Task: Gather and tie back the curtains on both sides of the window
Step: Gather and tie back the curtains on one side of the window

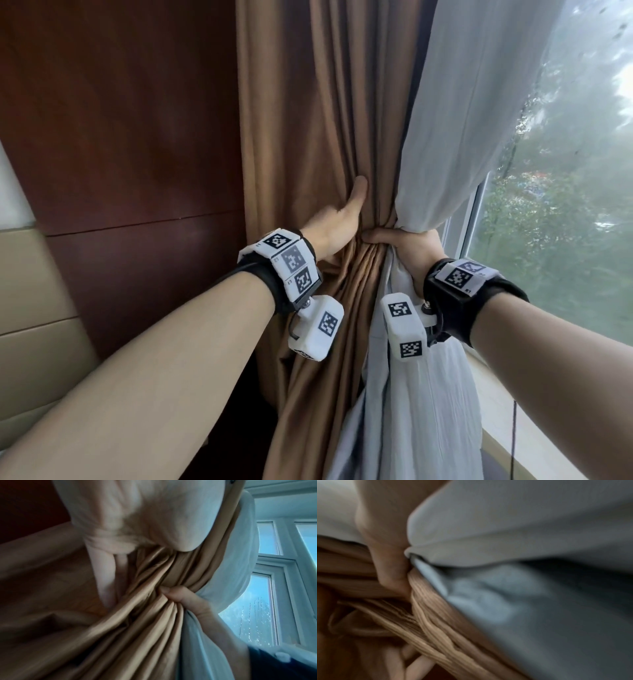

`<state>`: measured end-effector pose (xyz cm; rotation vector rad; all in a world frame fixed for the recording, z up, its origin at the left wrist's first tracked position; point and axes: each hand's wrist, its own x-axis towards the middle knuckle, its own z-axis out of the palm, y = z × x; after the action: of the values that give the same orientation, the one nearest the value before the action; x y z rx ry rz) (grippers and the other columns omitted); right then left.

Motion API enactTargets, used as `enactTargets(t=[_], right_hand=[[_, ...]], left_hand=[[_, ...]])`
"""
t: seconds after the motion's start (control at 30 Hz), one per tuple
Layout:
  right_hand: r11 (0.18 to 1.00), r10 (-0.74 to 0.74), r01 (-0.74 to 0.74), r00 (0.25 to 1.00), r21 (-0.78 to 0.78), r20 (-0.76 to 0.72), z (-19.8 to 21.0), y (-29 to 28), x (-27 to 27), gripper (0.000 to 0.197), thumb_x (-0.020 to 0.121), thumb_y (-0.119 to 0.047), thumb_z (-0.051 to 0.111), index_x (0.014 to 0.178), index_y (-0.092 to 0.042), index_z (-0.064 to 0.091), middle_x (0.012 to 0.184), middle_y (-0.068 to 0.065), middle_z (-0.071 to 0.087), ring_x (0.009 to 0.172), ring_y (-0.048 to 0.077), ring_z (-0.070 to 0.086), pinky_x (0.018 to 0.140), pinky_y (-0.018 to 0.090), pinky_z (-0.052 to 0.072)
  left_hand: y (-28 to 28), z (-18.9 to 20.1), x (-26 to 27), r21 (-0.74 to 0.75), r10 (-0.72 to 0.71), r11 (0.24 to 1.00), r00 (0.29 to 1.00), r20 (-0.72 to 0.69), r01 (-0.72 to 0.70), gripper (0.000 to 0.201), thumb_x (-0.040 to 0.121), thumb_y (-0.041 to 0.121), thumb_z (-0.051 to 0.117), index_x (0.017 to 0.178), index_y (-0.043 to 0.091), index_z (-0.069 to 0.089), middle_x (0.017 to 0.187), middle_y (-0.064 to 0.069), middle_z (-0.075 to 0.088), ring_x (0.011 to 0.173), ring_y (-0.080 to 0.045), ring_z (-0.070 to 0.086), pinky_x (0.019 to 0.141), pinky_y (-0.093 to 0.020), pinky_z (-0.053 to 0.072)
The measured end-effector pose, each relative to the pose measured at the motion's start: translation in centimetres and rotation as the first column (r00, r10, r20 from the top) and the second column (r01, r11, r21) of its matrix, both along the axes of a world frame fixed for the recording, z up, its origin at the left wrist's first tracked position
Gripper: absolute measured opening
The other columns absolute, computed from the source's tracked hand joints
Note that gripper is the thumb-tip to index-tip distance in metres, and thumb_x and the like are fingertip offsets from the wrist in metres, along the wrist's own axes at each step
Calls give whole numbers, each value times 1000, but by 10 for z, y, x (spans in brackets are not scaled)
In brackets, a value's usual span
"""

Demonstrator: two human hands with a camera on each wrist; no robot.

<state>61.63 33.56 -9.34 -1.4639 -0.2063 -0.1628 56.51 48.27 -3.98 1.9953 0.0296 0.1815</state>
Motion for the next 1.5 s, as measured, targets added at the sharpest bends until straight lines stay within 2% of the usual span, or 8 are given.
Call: enactTargets(t=[0.17,0.27,0.5,0.7,0.9,1.13,1.33,1.5], right_hand=[[999,32,-32,999,-11,-15,4,-3,-5,66,44,-18,96,107,-8,78,100,7,82,94,29,79,92,49,63],[997,73,-73,997,-1,4,6,0,-13,56,55,-9,96,109,-8,78,104,7,81,98,28,78,95,48,61],[986,167,-167,986,23,-16,8,-2,-23,63,55,-13,94,115,-7,77,109,10,81,102,30,78,98,48,60],[994,97,-95,994,46,-50,10,-13,-27,47,66,-6,93,110,-7,78,102,7,82,94,26,79,93,45,62],[986,166,-166,986,-23,0,10,-7,-24,62,58,-13,94,118,-9,77,111,6,81,103,26,78,100,45,59],[948,315,-315,949,-39,-19,14,-13,-27,65,68,-13,92,130,-9,70,119,8,78,111,25,75,107,44,55],[979,201,-200,978,-38,47,12,-12,-26,59,64,-9,92,121,-9,75,114,7,80,105,25,77,100,43,59],[984,178,-178,983,-18,32,11,-18,-23,53,69,-6,91,120,-10,75,112,5,80,102,23,78,94,39,60]], left_hand=[[15,4,0,-279,118,957,987,108,-84,106,73,75,72,155,16,41,135,3,63,124,-19,60,112,-46,46],[12,3,0,-450,-128,880,988,82,151,57,94,52,68,132,10,68,115,-3,77,105,-17,74,104,-35,54],[-7,-3,-6,-611,-339,722,936,99,326,67,86,50,69,135,4,66,131,-17,70,125,-31,66,115,-45,46],[-17,2,-14,-370,-43,925,991,128,88,117,57,89,74,144,12,59,140,-2,66,132,-22,61,119,-36,37],[-20,4,-19,25,124,991,980,156,-130,94,94,79,40,142,-1,54,144,-17,58,134,-34,53,115,-36,39],[-19,2,-11,-54,92,995,984,150,-85,124,60,98,44,141,6,59,138,-9,66,130,-25,60,116,-38,43],[-25,-1,-15,-119,52,992,980,192,-30,86,96,72,48,147,2,53,149,-9,58,141,-24,50,115,-25,33],[-13,0,-15,16,145,988,957,252,-154,77,92,75,54,113,4,74,116,-10,74,113,-25,65,95,-25,43]])
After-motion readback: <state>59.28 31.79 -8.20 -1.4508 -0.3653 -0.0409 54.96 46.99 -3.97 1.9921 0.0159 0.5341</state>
